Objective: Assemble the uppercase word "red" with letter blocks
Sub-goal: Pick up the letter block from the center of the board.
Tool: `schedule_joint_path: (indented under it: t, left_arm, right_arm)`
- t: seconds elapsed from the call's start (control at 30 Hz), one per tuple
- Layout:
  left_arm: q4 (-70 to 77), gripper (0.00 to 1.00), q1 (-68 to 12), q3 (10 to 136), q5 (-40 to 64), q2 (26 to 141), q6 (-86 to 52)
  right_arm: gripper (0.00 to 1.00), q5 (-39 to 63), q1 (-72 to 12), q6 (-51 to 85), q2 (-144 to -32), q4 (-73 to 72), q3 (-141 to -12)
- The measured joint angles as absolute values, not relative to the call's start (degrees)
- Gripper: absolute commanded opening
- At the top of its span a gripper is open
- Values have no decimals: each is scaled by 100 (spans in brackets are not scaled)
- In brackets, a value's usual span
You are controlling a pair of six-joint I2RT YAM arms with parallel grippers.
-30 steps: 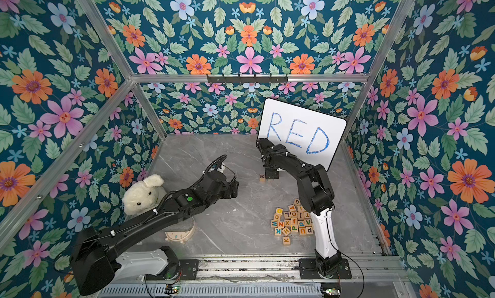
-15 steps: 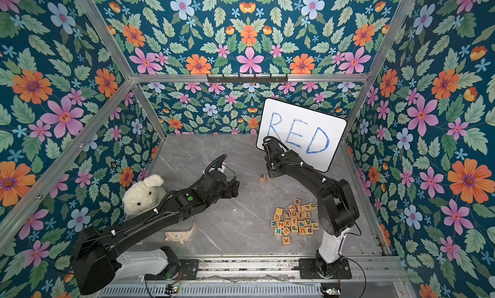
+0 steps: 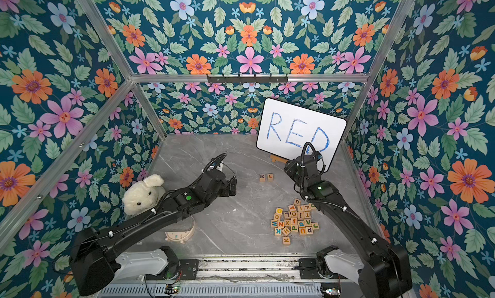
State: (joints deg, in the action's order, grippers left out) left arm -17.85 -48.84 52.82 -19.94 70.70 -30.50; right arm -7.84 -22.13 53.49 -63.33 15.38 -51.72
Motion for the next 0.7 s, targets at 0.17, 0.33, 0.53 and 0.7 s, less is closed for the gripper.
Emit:
schedule_joint_path:
  t: [0.17,0.33,0.53,0.7]
  left_arm:
    - [-1789,99,-4862,5422,-1824,7277,-3122]
    - [-1756,95,-4858,5312,-1404,7282,-3269]
    - [-1387,84,-4853,5000,-687,7247,-3310]
    - [-945,77,-4860,4810,-40,7424,-3446]
  right_arm:
    - [57,-1063,-2167,4748,-6034,2587,-5179]
    - [58,-1044,-2169,4550,-5977,3457,-5275]
    - [57,-1055,-2169,4495,-6176,4482,-5535]
    - [57,-698,-2169,4436,-6272,4829,-5531]
